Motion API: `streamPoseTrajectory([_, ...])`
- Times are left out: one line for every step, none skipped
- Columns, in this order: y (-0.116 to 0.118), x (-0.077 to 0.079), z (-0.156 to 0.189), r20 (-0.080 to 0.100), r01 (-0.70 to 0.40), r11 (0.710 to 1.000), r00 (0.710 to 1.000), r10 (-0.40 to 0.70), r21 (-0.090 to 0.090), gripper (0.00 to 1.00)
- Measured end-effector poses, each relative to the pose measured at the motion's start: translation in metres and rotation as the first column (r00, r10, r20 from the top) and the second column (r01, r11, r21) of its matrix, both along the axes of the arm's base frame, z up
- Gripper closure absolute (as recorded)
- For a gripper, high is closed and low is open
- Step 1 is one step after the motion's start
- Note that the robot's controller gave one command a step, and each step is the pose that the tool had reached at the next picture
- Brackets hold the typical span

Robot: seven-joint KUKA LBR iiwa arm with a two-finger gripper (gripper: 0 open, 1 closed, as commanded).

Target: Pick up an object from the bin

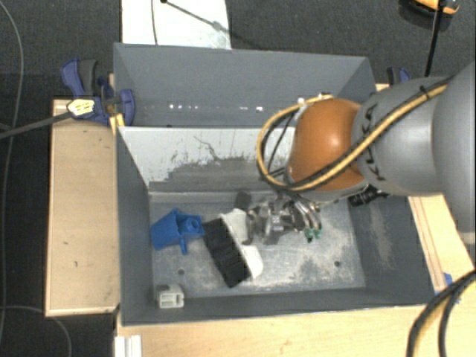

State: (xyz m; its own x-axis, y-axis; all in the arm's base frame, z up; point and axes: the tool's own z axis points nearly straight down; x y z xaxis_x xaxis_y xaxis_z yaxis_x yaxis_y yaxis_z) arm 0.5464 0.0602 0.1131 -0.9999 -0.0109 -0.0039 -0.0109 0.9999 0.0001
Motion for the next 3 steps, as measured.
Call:
streamPoseTrajectory([-0.001, 0.012, 0.059, 0.007, -0.036, 0.999, 0.999, 0.036, 0.0, 1.0])
streamPoseTrajectory([-0.001, 0.013, 0.081, 0.006, -0.043, 0.999, 0.999, 0.043, 0.0, 1.0])
streamPoseTrajectory([-0.022, 0.011, 0.099, 0.019, -0.121, 0.993, 0.992, 0.121, 0.0, 1.0])
